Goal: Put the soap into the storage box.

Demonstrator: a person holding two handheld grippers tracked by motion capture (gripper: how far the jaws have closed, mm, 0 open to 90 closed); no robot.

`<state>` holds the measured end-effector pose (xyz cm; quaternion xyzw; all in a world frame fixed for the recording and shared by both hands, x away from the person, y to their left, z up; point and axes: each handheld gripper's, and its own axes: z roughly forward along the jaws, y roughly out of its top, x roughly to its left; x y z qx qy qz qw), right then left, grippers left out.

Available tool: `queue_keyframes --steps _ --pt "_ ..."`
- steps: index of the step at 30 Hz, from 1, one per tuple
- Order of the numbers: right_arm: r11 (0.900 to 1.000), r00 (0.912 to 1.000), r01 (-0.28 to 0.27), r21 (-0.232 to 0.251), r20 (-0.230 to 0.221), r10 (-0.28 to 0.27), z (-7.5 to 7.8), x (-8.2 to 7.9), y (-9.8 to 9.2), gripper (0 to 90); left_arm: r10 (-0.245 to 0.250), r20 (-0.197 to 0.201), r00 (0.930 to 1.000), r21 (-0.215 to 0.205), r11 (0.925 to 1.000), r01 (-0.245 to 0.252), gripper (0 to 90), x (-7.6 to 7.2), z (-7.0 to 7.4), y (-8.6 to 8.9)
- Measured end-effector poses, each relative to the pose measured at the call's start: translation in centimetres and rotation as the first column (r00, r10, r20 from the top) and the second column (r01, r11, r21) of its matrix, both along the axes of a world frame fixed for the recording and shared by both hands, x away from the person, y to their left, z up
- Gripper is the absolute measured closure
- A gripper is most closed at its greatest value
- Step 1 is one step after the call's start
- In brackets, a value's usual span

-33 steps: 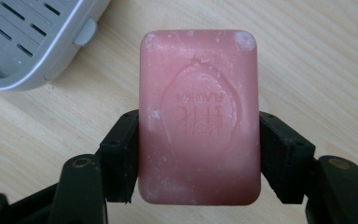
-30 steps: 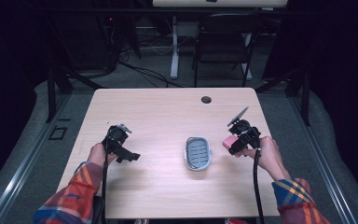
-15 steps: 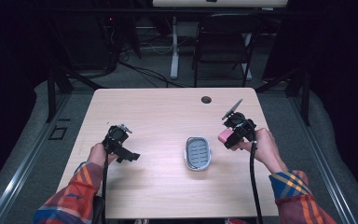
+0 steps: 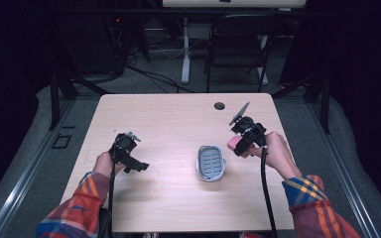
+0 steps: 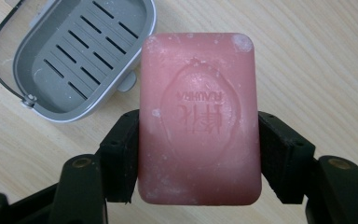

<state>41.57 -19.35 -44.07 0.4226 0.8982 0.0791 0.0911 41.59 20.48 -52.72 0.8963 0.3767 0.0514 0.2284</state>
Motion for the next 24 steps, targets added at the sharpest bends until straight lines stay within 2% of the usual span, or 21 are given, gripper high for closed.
queue_keyframes --steps 2,3,10,11,16,17,24 --pt "1.0 0.9999 0.0 0.015 0.016 0.0 -0.1 0.0 0.2 37.0 -0.001 0.0 1.0 0.0 1.0 0.001 0.0 0.0 0.0 0.0" --pt "1.0 0.9999 -0.011 -0.006 0.002 0.011 0.1 0.1 0.3 37.0 -0.001 0.0 1.0 -0.001 1.0 0.001 0.0 0.0 0.0 0.0" --pt "0.999 0.9994 -0.036 -0.014 -0.001 0.036 0.0 0.2 1.1 37.0 -0.002 -0.001 1.0 -0.003 1.0 0.002 0.0 0.0 0.0 0.0" --pt "0.999 0.9992 -0.039 -0.029 -0.008 0.039 0.1 0.3 1.3 37.0 -0.002 -0.001 1.0 -0.005 1.0 0.002 0.0 0.0 0.0 0.0" --pt "0.999 0.9991 -0.042 -0.011 -0.001 0.042 -0.2 0.4 1.8 37.0 -0.004 -0.006 1.0 -0.004 1.0 0.004 0.0 0.0 0.0 0.0" --pt "0.999 0.9987 -0.049 -0.023 -0.014 0.049 0.0 0.5 1.9 37.0 -0.004 -0.006 1.0 -0.005 1.0 0.004 0.0 0.0 0.0 0.0" --pt "0.997 0.9977 -0.067 -0.027 -0.015 0.066 -0.2 0.7 2.6 37.0 -0.004 -0.007 1.0 -0.008 1.0 0.004 0.0 0.1 0.0 0.1"
